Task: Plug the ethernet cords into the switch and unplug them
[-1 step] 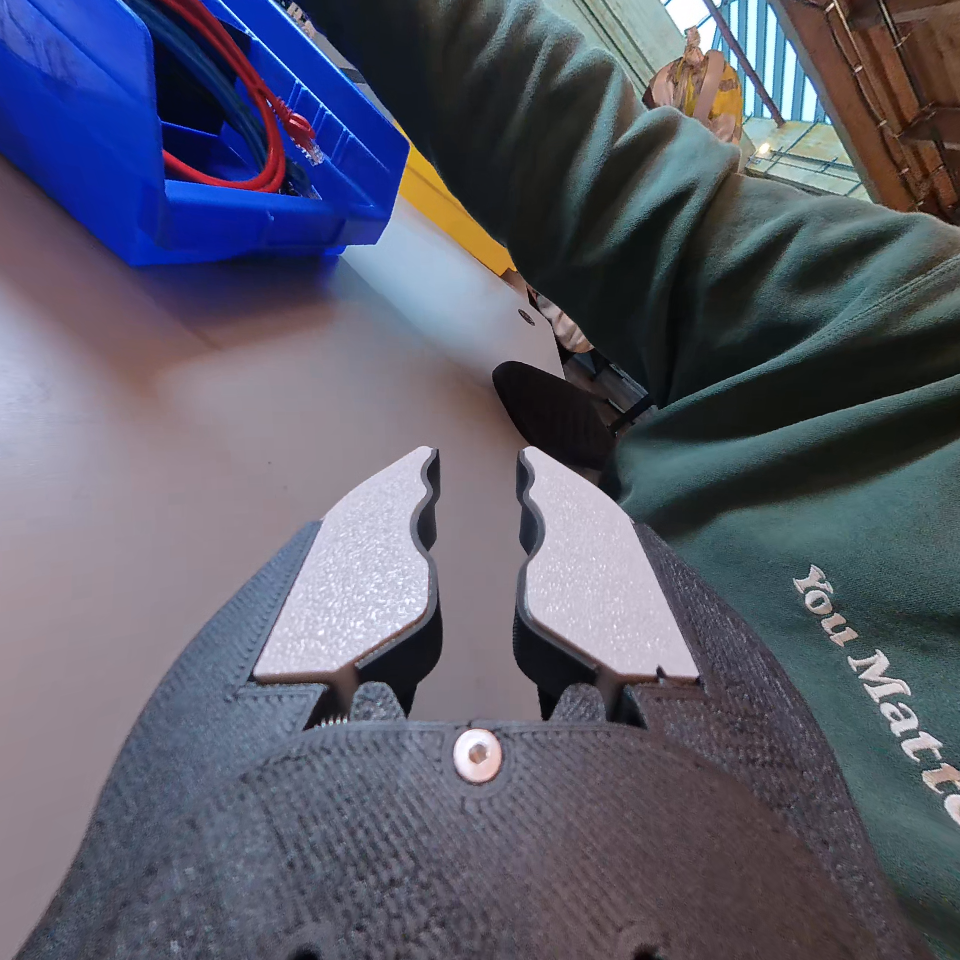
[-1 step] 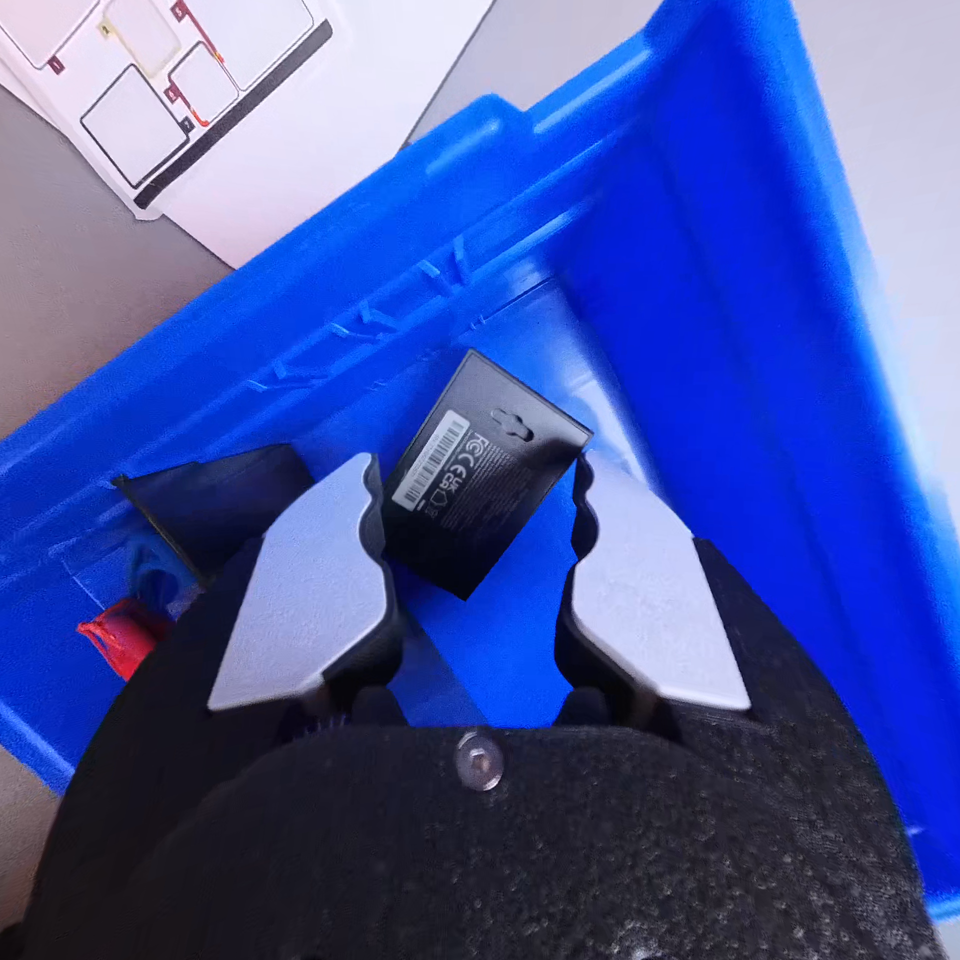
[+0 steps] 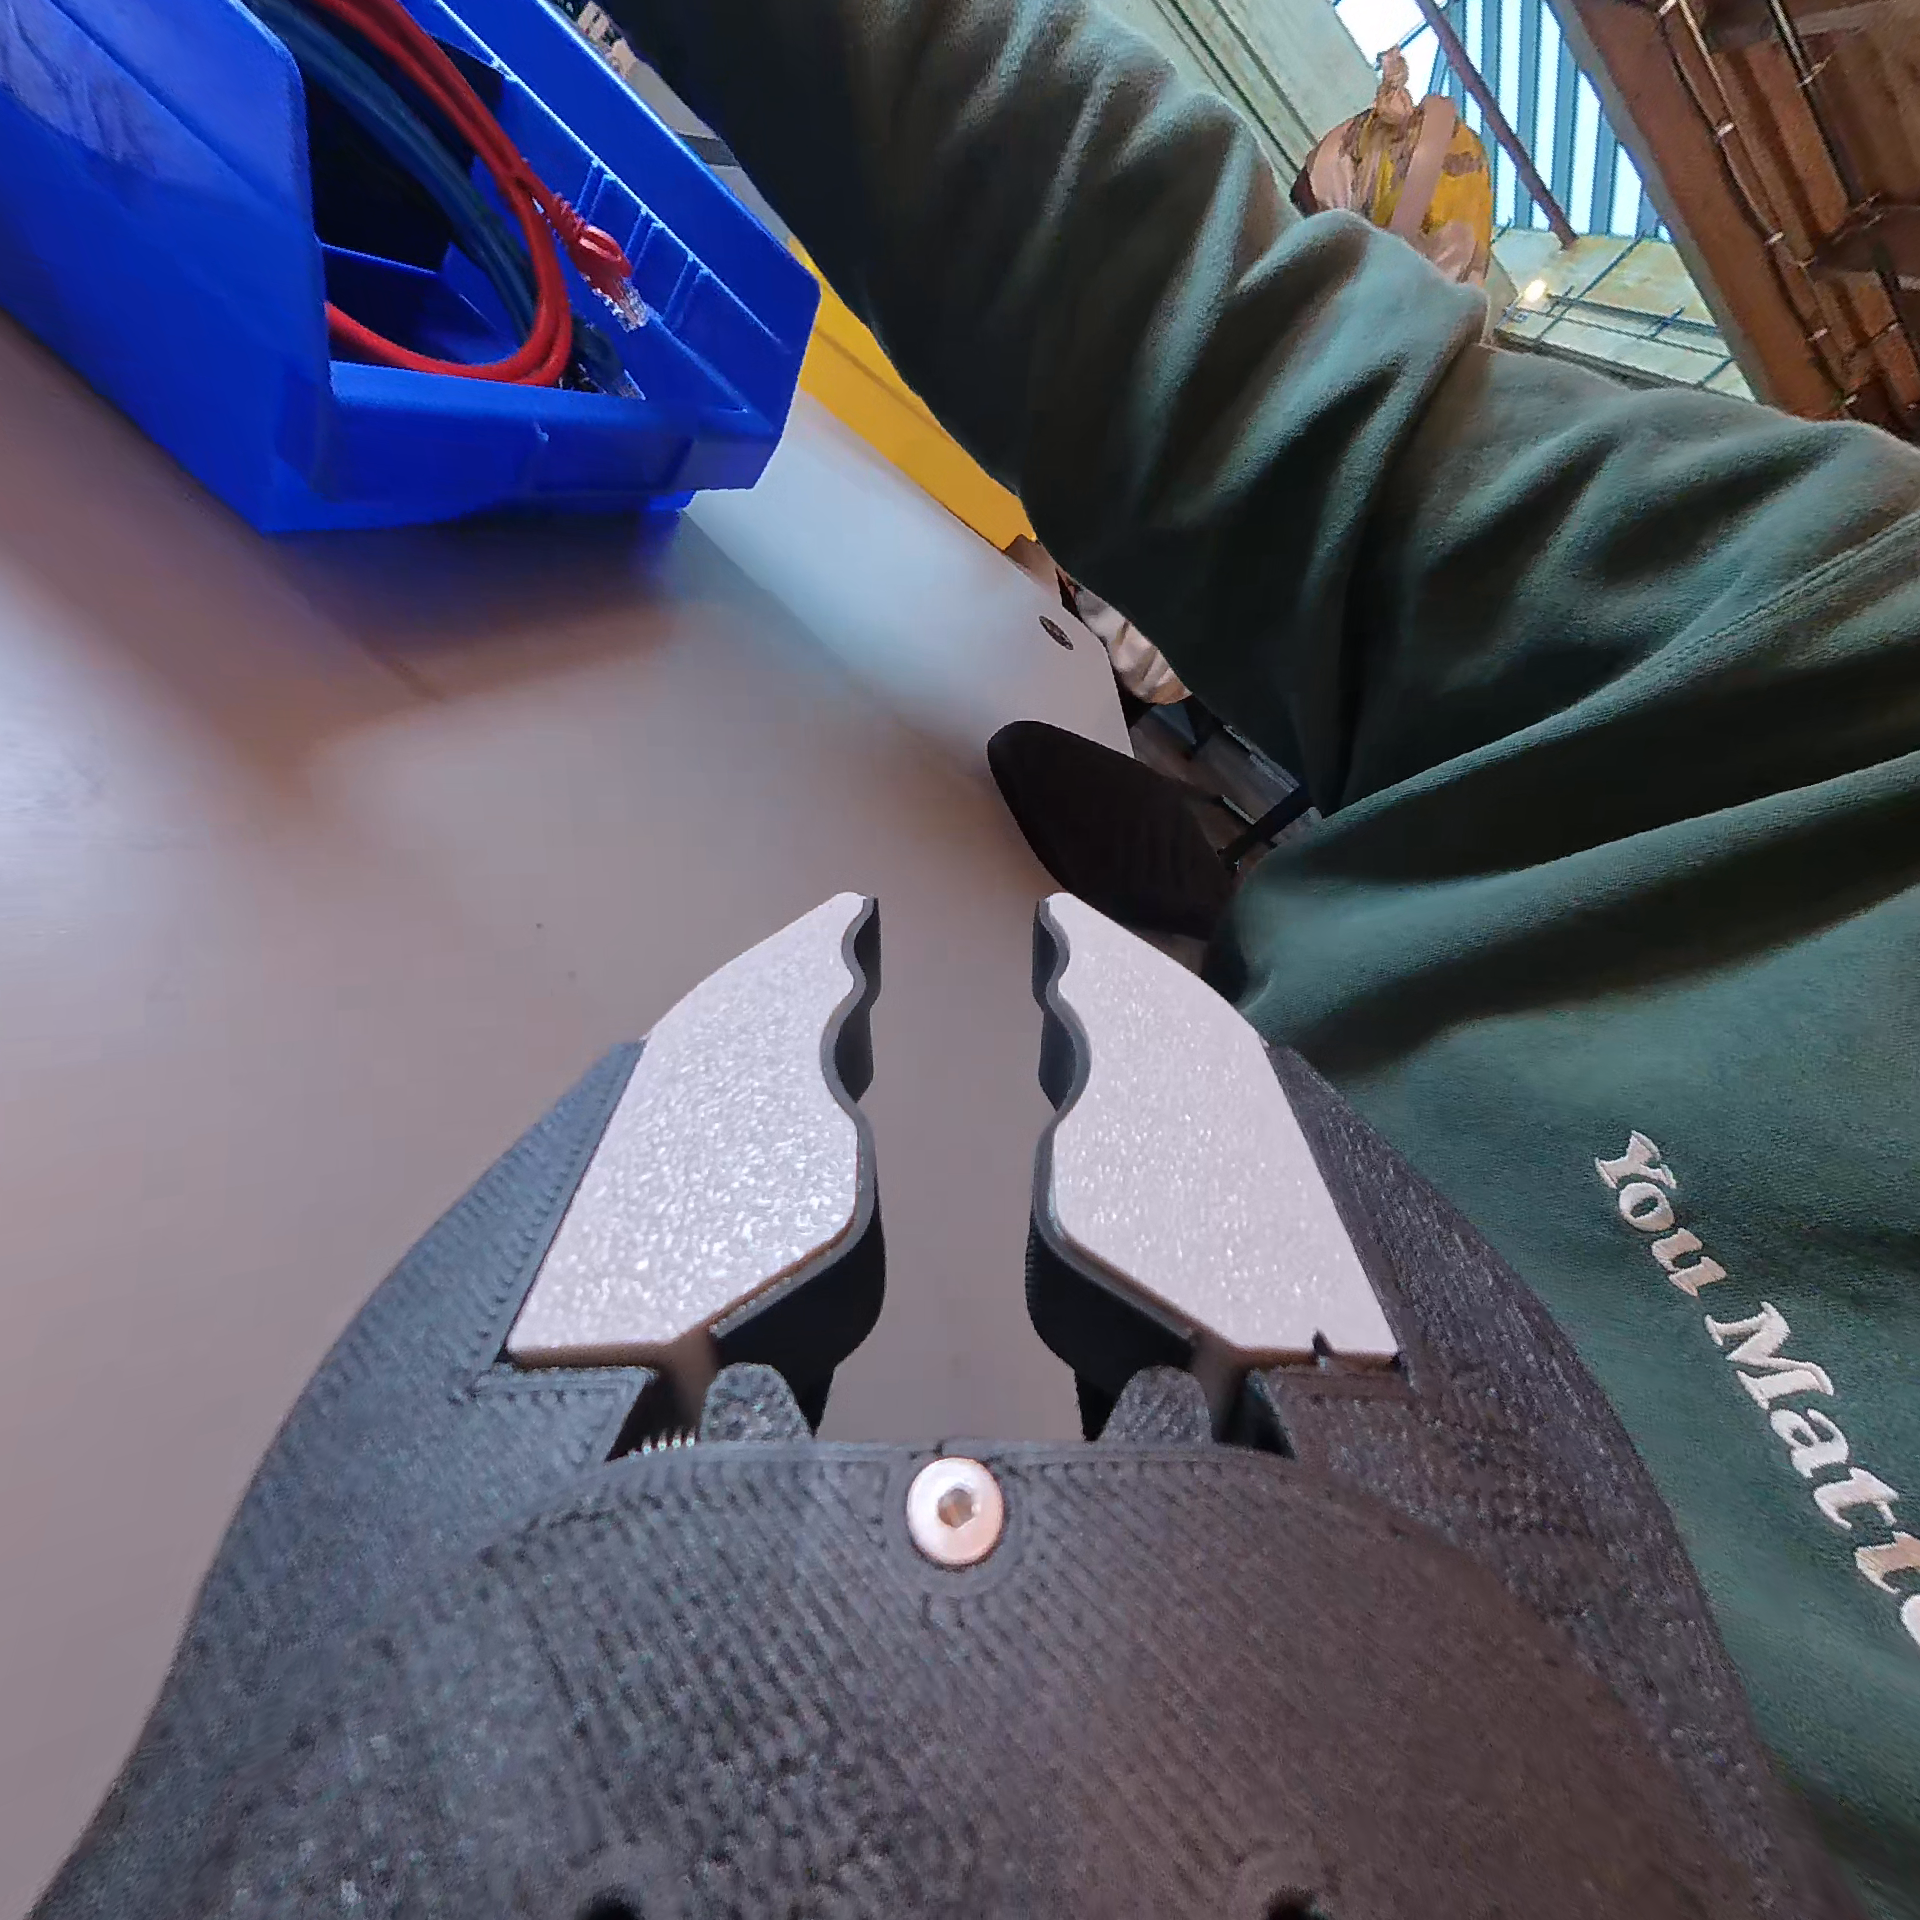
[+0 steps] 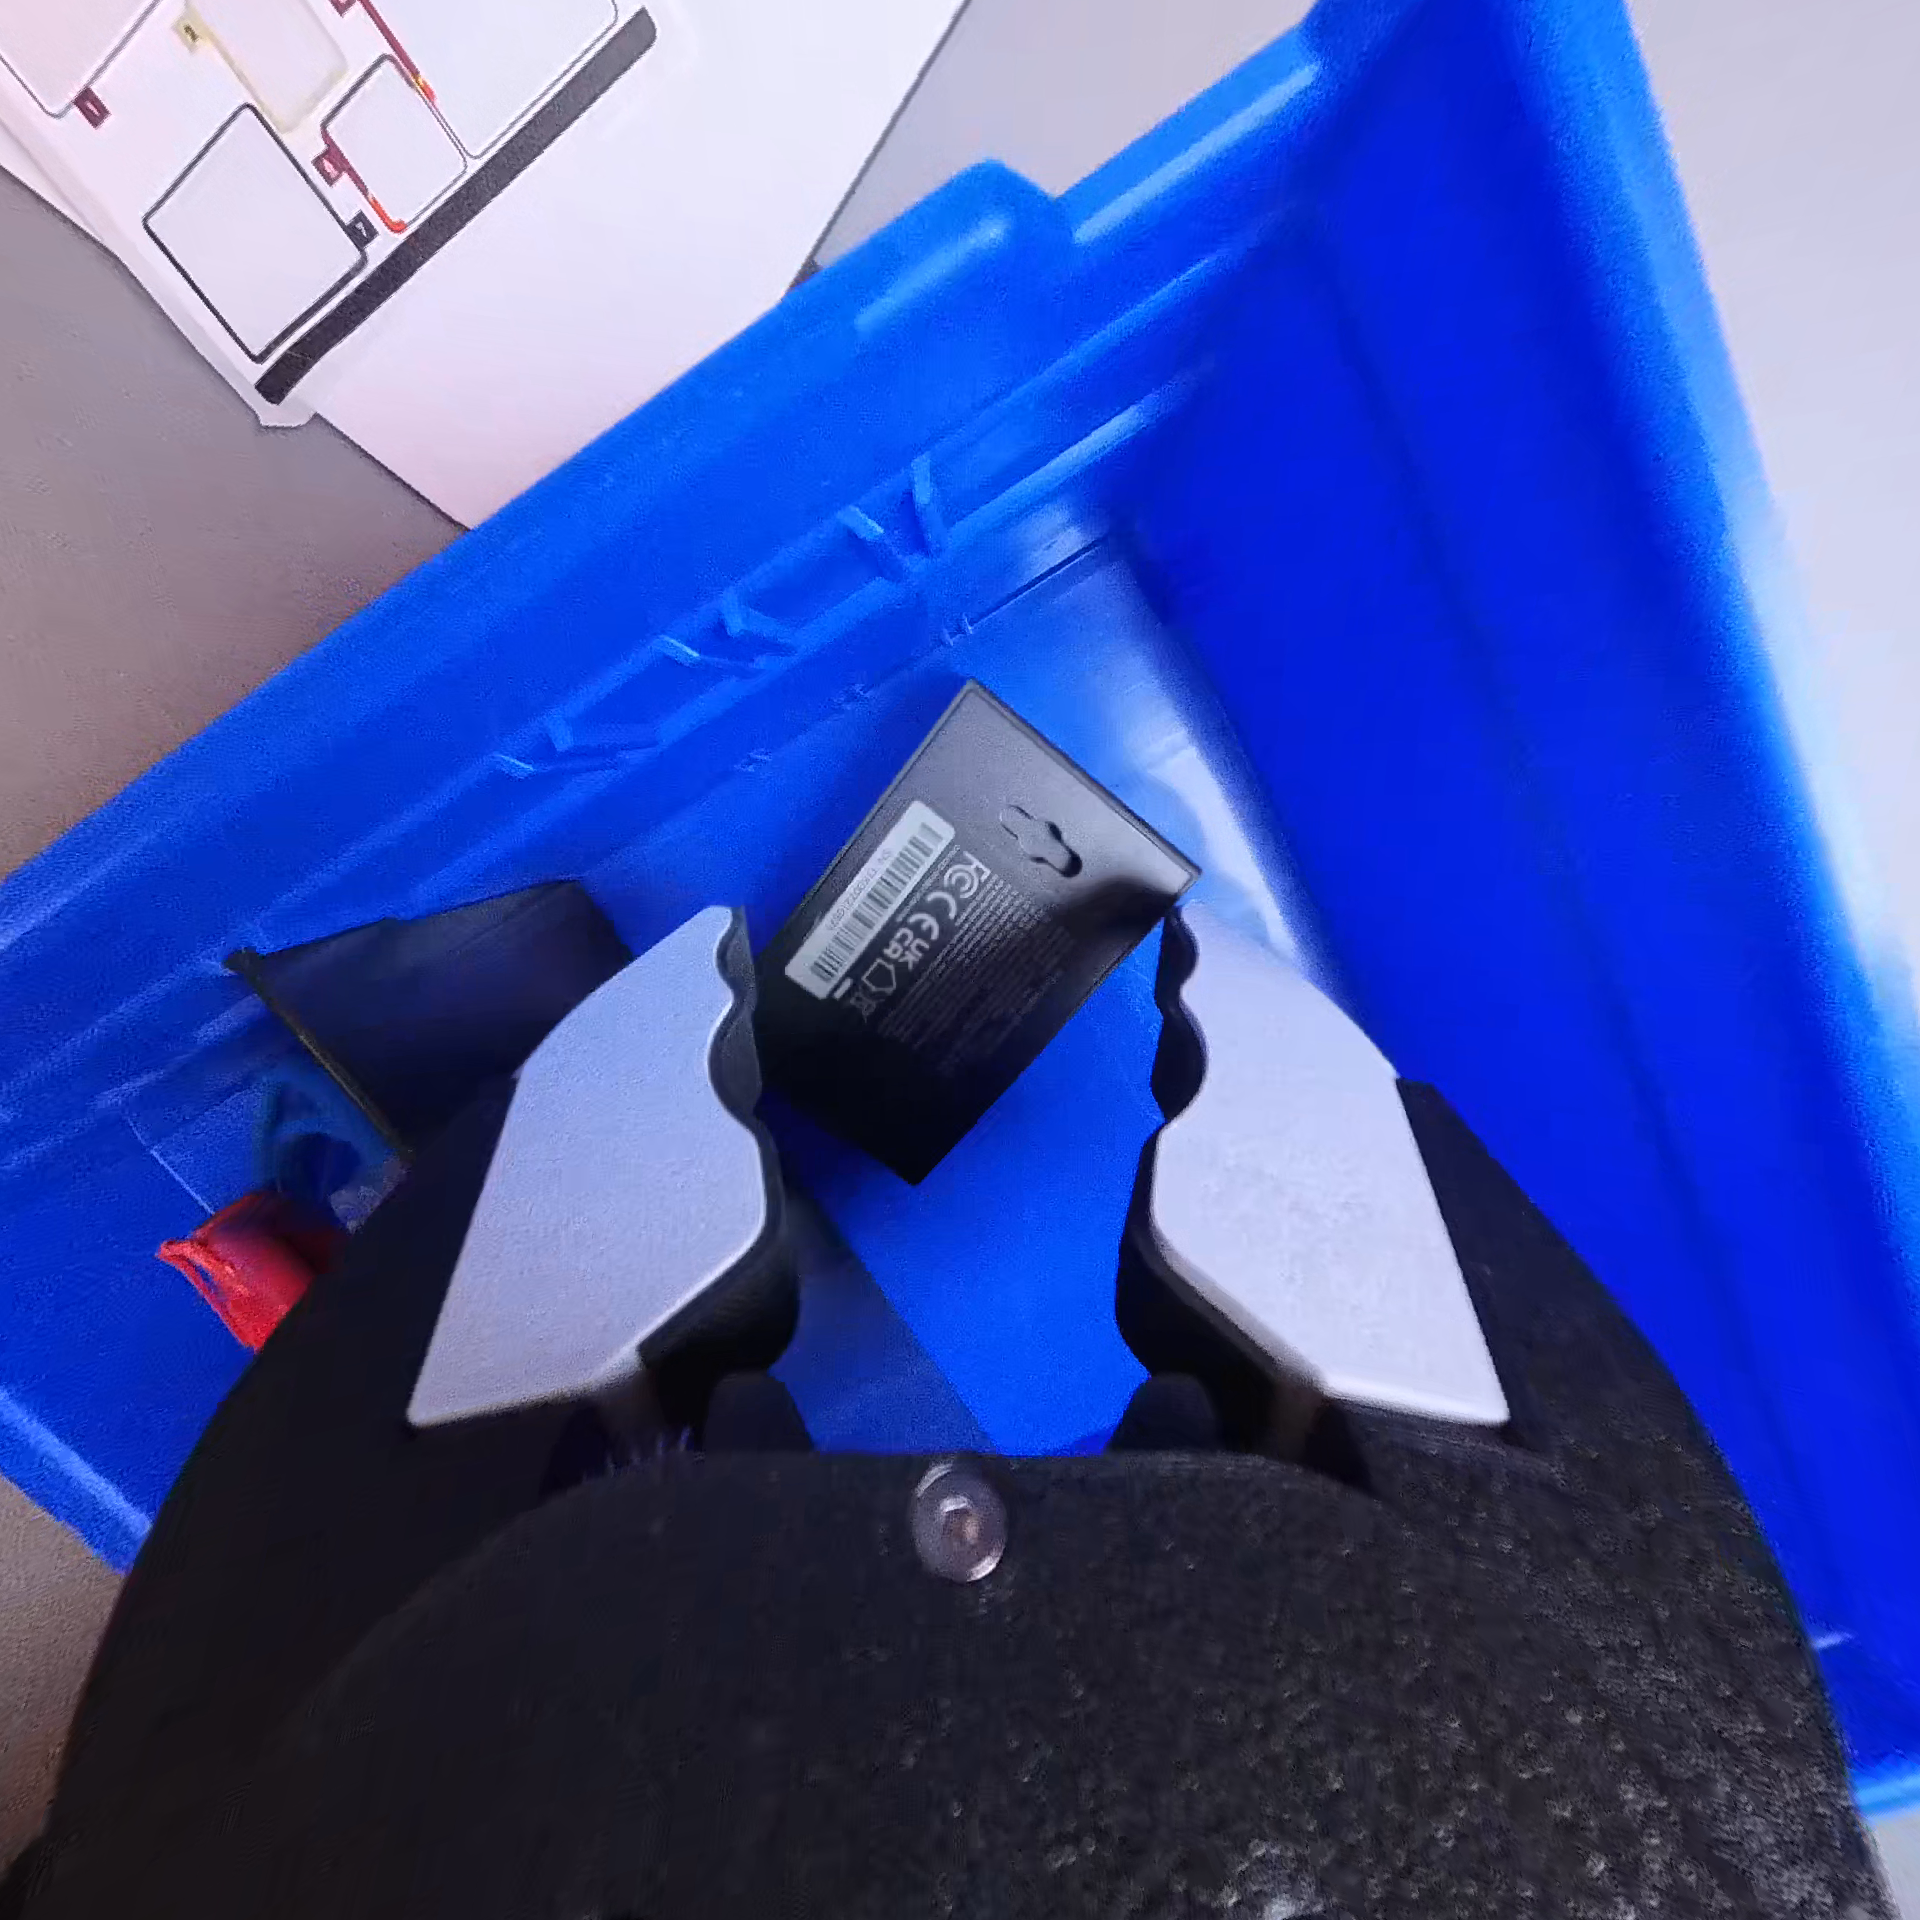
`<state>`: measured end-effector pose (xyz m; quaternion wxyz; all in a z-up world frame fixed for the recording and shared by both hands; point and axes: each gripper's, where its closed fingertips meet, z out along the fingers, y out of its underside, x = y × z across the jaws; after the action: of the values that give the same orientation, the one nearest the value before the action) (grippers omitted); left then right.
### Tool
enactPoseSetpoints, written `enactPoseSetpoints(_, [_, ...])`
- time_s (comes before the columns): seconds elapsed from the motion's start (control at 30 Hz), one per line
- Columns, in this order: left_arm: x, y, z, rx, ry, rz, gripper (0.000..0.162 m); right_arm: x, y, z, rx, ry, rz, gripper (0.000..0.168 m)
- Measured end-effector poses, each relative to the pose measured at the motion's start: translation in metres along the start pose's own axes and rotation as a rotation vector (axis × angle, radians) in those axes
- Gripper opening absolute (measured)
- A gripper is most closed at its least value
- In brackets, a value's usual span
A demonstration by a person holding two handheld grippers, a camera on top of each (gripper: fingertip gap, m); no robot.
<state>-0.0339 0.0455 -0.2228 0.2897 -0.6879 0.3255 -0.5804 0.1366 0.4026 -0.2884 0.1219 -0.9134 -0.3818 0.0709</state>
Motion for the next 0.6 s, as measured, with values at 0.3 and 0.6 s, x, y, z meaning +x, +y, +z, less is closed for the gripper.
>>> enactPoseSetpoints(0.3, [-0.002,0.002,0.001,-0.014,-0.026,0.017,0.028,0.001,0.006,0.009,-0.003,0.013,0.116,0.072])
enactPoseSetpoints(0.6, [-0.009,0.000,-0.002,-0.001,-0.066,0.031,0.027,0.014,0.007,-0.022,0.137,-0.052,0.197,0.060])
